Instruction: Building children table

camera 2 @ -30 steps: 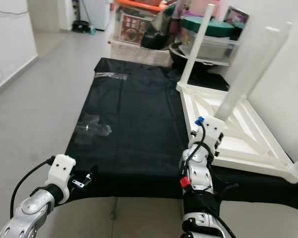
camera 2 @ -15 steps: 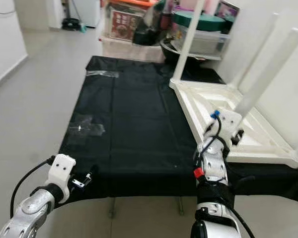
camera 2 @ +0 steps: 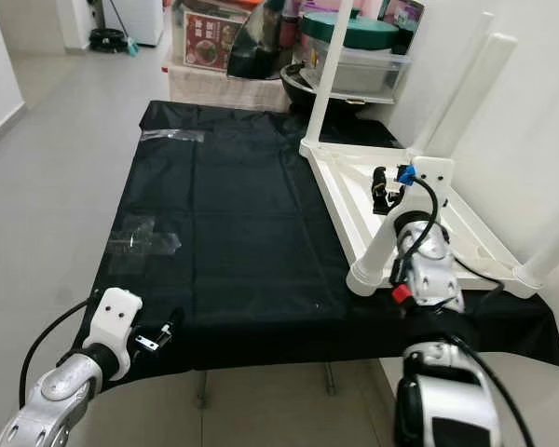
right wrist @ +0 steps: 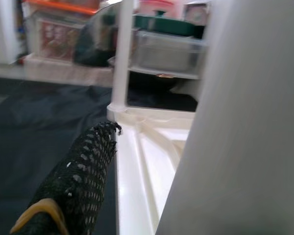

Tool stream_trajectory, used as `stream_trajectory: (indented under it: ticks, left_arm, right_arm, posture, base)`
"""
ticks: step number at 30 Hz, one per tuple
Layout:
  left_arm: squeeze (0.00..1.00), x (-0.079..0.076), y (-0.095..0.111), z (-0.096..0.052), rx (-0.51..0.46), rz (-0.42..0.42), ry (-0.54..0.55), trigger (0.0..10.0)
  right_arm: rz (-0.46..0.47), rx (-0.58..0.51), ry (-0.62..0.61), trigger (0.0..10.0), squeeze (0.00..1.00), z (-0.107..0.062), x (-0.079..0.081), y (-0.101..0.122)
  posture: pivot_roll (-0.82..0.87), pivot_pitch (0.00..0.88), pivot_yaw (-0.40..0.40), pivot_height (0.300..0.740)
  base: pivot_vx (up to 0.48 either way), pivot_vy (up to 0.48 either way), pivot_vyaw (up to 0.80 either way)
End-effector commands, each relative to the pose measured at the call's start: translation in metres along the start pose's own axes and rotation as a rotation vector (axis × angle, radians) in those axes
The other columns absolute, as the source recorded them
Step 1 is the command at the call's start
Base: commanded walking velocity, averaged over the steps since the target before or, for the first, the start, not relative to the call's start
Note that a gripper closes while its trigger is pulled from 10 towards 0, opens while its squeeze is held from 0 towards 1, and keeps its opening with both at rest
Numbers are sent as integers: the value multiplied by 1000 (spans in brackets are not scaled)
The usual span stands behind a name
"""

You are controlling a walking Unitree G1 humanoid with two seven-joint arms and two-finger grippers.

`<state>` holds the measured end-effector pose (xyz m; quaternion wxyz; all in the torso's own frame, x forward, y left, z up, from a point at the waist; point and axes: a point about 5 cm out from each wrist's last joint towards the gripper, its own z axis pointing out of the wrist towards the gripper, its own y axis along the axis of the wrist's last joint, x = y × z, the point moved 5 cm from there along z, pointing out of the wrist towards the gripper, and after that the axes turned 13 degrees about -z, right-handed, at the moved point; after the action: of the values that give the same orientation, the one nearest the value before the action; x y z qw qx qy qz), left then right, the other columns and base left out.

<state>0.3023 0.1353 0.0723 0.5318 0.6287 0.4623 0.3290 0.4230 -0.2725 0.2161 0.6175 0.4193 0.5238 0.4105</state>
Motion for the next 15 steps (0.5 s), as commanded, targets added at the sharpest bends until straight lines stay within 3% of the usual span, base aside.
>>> stream_trajectory:
  ticks: [1,6,7,10,15]
  left_arm:
    - [0,-3,-13,1,50,4,-7,10000]
    - [0,-3,-13,1,49,3,-5,10000]
    - [0,-2,-13,0,48,3,-1,10000]
    - [0,1,-13,-1,47,5,6,10000]
    - [0,1,-13,-2,48,8,6,10000]
  right_arm:
    - [-24,-5,109,10000,0,3,11,0]
    - [-23,-10,226,10000,0,2,25,-4]
    - [-12,-33,372,10000,0,-4,47,-3]
    - [3,-109,654,10000,0,-21,88,3]
    - [-23,-182,770,10000,0,-32,115,17]
  posture:
    - [50,0,-165,740]
    - [56,0,-169,740]
    - [64,0,-172,740]
    - [68,0,-172,740]
    - [68,0,-169,740]
  base:
    - [0,0,0]
    - [0,0,0]
    - [0,0,0]
    - [0,0,0]
    - [0,0,0]
